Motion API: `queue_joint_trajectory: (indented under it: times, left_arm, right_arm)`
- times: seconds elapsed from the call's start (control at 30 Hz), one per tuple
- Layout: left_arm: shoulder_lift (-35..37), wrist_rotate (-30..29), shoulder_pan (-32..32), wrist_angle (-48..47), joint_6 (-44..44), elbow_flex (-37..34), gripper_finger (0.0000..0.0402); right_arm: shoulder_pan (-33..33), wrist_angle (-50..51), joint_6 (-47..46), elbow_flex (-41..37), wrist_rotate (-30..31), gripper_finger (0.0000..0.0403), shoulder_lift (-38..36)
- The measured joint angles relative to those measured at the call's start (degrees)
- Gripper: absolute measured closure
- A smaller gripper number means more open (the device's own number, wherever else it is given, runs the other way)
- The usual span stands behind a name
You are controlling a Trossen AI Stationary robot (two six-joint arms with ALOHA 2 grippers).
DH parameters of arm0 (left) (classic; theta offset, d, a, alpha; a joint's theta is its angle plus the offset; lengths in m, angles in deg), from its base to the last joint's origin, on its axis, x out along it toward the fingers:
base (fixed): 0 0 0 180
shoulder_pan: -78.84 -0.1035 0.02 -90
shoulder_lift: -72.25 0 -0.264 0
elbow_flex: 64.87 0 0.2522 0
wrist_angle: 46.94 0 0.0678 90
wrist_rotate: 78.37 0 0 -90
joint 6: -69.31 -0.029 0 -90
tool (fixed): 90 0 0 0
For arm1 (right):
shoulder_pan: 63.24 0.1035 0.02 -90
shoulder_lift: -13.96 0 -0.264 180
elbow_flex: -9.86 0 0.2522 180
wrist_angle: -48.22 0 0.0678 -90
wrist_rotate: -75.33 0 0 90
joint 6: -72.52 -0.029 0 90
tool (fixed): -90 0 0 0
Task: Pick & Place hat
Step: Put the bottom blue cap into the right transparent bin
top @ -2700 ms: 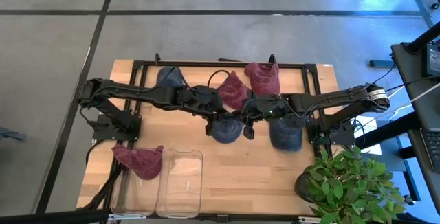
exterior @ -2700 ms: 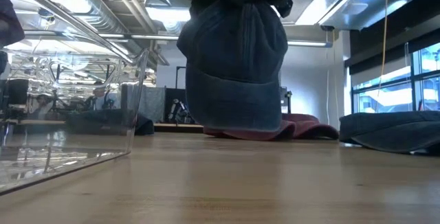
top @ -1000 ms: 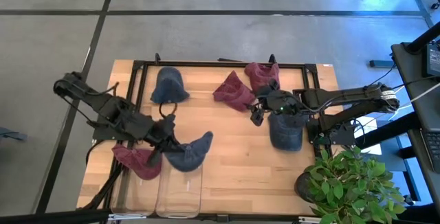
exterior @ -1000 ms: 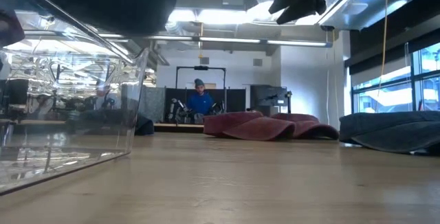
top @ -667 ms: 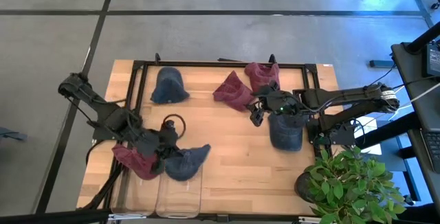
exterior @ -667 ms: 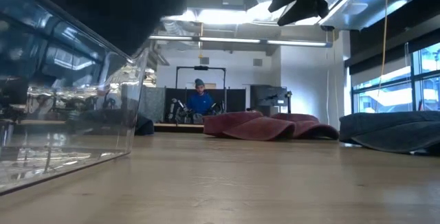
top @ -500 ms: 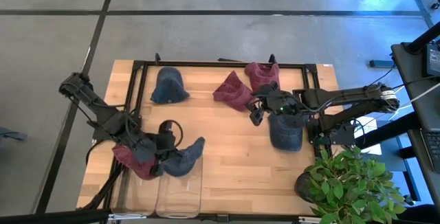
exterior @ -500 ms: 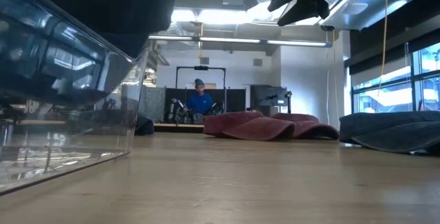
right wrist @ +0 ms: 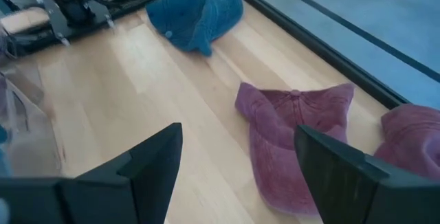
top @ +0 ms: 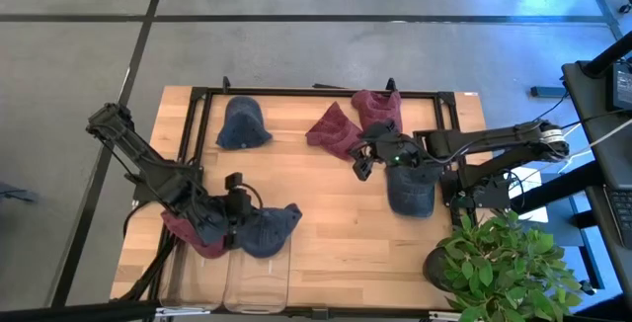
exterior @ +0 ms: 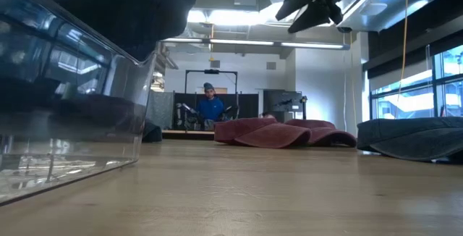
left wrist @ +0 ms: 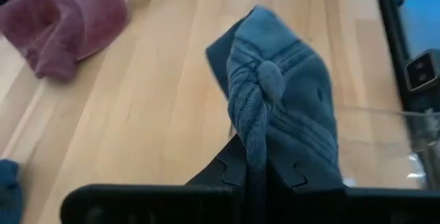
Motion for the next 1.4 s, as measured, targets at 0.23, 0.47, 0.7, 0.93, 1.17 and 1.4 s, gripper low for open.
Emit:
queue_joint_trajectory:
  times: [0.23,0.47,0.7,0.93,1.17,1.4]
  left_arm:
    - [0.0,0.3,-1.9,0.2,-0.1,-3.0,0.0385]
    - [0.0,1.8,-2.4,0.3,-1.1,-3.1,0.0388]
    - [0.0,2.0,-2.4,0.3,-1.2,-3.1,0.0366]
    - [0.3,2.9,-2.4,0.2,-1.3,-3.1,0.0314]
    - [4.7,4.4,-2.4,0.2,-4.2,-3.1,0.0273]
    - [11.5,1.9,-2.9,0.2,-4.3,-3.1,0.0268]
  right_arm:
    - [0.0,-0.7,0.0,0.0,0.0,0.0123,2.9]
    - [0.0,-0.7,0.1,0.0,0.0,0.0123,3.4]
    - [0.0,-0.7,0.1,0.0,-3.4,0.0123,3.4]
    - [0.0,-0.7,-1.3,0.0,-4.7,0.0123,3.4]
    - [0.0,-0.7,-1.3,0.0,-4.7,0.0123,3.4]
    - [-0.3,0.4,-8.1,0.0,-4.6,0.0123,3.4]
